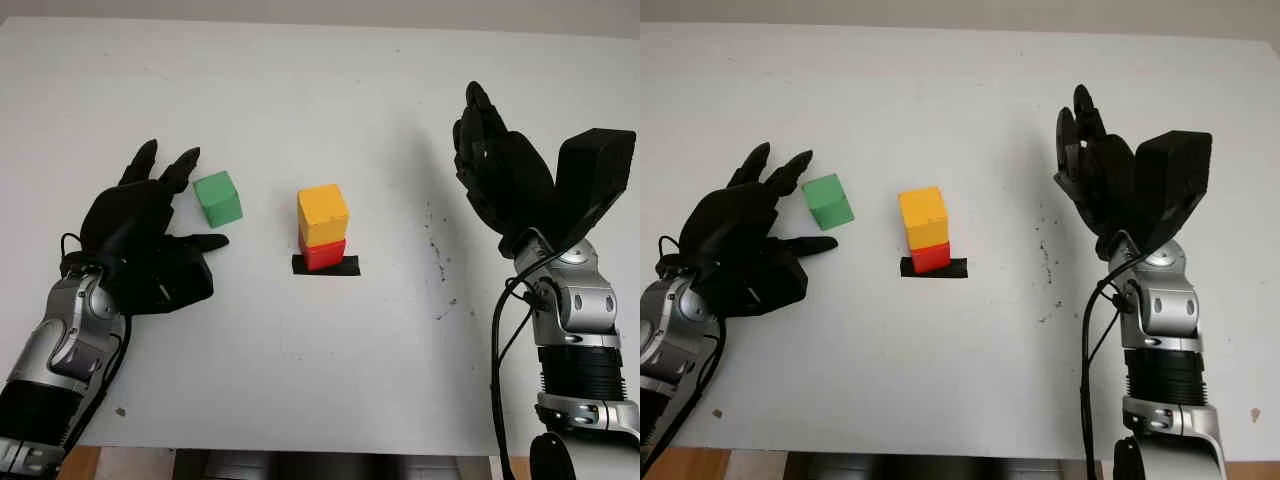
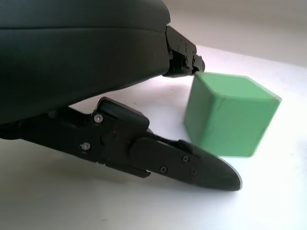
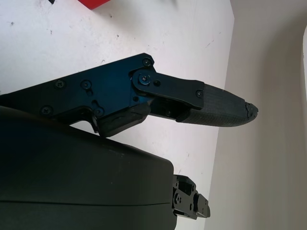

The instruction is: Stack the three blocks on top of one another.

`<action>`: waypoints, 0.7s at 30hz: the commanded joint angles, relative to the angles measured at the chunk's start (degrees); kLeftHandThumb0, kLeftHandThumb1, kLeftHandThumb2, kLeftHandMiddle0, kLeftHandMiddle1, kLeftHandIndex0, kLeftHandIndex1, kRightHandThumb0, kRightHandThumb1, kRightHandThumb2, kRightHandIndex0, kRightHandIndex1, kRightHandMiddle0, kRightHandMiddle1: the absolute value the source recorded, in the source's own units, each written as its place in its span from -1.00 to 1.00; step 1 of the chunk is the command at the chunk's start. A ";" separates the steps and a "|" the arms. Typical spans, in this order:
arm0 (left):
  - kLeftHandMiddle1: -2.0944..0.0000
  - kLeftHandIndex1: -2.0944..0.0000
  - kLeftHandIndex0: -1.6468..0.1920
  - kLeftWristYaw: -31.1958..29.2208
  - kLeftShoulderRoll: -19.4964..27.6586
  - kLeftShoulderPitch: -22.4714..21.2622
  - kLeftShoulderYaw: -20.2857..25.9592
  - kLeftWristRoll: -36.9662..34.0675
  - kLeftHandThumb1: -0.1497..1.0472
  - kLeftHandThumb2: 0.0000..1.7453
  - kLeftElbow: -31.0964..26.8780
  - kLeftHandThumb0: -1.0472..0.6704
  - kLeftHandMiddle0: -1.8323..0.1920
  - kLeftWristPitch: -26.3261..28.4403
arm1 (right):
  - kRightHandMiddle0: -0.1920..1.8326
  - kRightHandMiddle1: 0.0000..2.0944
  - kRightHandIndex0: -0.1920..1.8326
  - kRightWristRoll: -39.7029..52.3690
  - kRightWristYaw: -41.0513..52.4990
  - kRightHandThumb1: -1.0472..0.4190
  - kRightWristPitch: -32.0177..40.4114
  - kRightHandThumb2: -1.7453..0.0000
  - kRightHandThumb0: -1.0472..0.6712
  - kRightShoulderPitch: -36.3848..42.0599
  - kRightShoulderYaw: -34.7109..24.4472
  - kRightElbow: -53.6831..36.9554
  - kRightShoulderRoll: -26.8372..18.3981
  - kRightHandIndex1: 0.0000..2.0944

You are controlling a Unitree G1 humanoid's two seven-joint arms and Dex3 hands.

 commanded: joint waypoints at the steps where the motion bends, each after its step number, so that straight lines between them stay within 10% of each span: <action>1: 0.95 0.90 0.56 -2.77 -0.80 -0.50 1.56 -3.73 0.94 -0.94 -0.14 -0.76 0.90 0.51 | -1.00 -1.00 -1.00 0.02 0.20 -1.00 0.20 0.22 -0.68 0.13 -0.10 -1.14 -0.77 -1.00; 21: 0.93 0.75 0.24 -5.59 -2.53 -1.59 3.63 -12.32 1.00 -0.93 0.98 -0.58 0.73 3.32 | -1.00 -1.00 -1.00 0.17 -0.49 -1.00 2.55 0.32 -0.64 -0.55 -0.59 -2.19 -1.06 -1.00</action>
